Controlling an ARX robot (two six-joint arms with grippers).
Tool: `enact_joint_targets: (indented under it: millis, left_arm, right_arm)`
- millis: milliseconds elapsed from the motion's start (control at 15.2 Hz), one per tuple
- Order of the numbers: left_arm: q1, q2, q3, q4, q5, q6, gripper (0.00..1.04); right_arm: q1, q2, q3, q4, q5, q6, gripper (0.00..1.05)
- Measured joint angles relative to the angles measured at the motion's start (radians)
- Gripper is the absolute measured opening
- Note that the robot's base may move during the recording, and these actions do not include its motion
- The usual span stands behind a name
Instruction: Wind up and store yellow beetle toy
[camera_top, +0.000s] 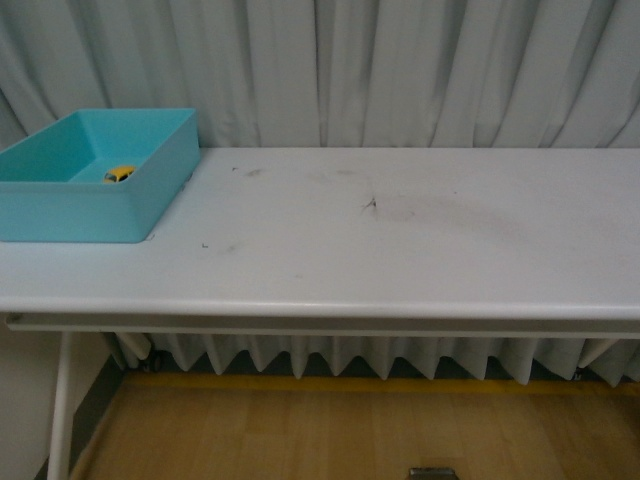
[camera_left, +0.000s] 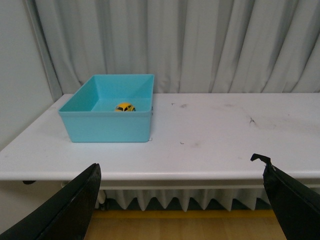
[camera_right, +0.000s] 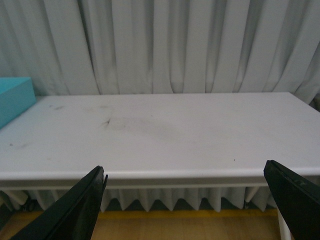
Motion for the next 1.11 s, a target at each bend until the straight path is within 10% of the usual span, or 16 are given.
enact_joint_targets:
  millis: [1115]
  left_arm:
    - [0.000, 0.000, 0.000, 0.003, -0.002, 0.000, 0.98]
  right_arm:
    - [0.000, -0.003, 0.000, 0.006, 0.000, 0.000, 0.98]
